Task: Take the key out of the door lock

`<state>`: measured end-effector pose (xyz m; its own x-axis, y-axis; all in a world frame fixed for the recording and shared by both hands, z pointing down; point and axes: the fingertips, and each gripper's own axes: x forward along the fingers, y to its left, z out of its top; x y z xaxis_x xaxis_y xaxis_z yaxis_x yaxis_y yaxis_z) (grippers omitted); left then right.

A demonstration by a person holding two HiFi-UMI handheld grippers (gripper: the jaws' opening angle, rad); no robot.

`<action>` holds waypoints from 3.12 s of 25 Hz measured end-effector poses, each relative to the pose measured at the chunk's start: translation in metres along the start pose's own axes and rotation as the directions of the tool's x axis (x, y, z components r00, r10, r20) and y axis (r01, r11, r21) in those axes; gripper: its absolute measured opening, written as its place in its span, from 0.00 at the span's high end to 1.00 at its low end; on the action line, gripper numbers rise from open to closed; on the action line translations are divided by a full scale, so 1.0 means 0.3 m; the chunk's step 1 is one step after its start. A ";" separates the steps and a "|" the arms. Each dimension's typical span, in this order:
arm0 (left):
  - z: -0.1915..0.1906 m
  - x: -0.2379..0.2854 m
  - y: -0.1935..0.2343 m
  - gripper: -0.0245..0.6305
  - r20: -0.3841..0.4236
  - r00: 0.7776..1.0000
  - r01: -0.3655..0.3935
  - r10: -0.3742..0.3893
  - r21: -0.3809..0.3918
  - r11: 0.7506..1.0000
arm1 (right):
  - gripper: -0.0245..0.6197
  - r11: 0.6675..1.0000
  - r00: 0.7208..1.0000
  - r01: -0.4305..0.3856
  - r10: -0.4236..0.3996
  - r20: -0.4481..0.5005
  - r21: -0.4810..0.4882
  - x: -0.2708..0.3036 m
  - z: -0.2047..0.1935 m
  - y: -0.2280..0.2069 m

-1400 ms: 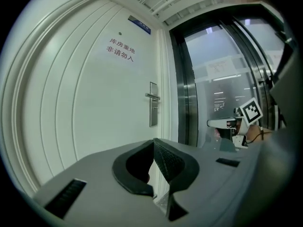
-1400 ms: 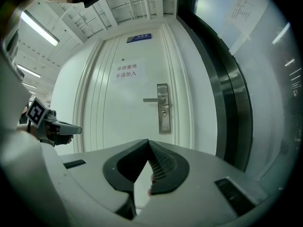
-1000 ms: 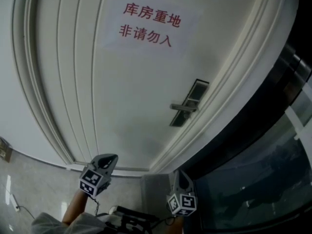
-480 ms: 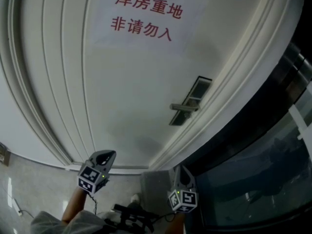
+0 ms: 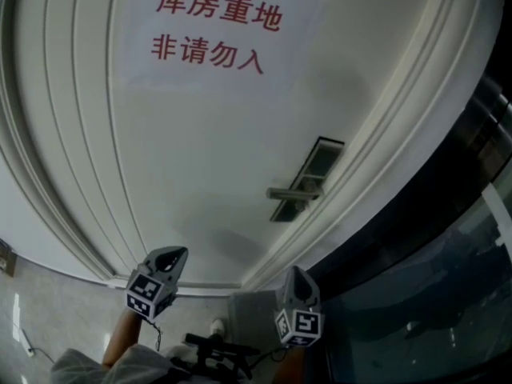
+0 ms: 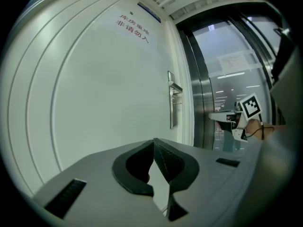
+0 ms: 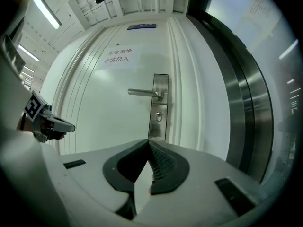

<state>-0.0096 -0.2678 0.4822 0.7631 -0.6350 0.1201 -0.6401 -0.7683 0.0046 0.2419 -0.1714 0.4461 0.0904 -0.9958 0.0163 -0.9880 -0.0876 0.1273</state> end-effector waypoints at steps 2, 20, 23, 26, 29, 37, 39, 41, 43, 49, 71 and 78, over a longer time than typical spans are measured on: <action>0.014 0.035 -0.004 0.96 0.004 1.000 -0.002 0.002 -0.004 1.000 | 0.94 1.000 1.000 0.001 -0.001 0.004 -0.013 0.031 0.022 -0.021; 0.054 0.220 0.045 0.96 -0.002 0.998 -0.060 0.060 0.007 0.998 | 0.94 0.796 0.996 0.052 0.007 0.094 -0.603 0.287 0.187 -0.083; 0.057 0.229 0.052 0.96 -0.001 0.998 -0.066 0.066 0.005 0.998 | 0.94 0.725 0.993 0.071 0.011 0.115 -0.685 0.311 0.209 -0.074; 0.063 0.236 0.063 0.96 0.002 0.997 -0.076 0.076 0.003 0.997 | 0.94 0.641 0.991 0.095 0.007 0.130 -0.761 0.330 0.222 -0.069; 0.064 0.239 0.071 0.96 0.002 0.997 -0.081 0.081 -0.001 0.997 | 0.94 0.533 0.992 0.117 -0.020 0.126 -0.838 0.344 0.234 -0.073; 0.077 0.256 0.086 0.96 0.010 0.997 -0.081 0.081 0.000 0.997 | 0.94 0.405 0.991 0.129 -0.023 0.131 -0.905 0.382 0.237 -0.071; 0.078 0.258 0.087 0.96 0.010 0.997 -0.080 0.080 0.001 0.997 | 0.94 0.398 0.991 0.128 -0.024 0.129 -0.908 0.389 0.238 -0.071; 0.078 0.257 0.090 0.96 0.009 0.997 -0.082 0.082 0.002 0.997 | 0.92 0.400 0.993 0.113 -0.022 0.113 -0.910 0.395 0.233 -0.071; 0.077 0.256 0.095 0.96 0.008 0.996 -0.084 0.084 -0.001 0.996 | 0.86 0.401 0.995 0.095 -0.017 0.096 -0.911 0.400 0.226 -0.068; 0.070 0.255 0.104 0.96 0.003 0.996 -0.091 0.091 -0.008 0.996 | 0.83 0.395 0.995 0.086 0.003 0.095 -0.914 0.403 0.228 -0.066; 0.064 0.268 0.111 0.96 0.000 0.994 -0.108 0.108 -0.029 0.994 | 0.76 0.353 0.998 0.054 0.006 0.060 -0.934 0.463 0.205 -0.075; 0.060 0.272 0.105 0.96 -0.004 0.994 -0.106 0.106 -0.038 0.994 | 0.77 0.321 0.999 0.039 0.004 0.043 -0.946 0.468 0.195 -0.075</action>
<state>0.0341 -0.3453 0.4742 0.6906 -0.7126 0.1234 -0.7204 -0.6929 0.0297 0.2696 -0.3108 0.3874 0.0808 -0.9964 -0.0257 -0.1950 -0.0411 0.9799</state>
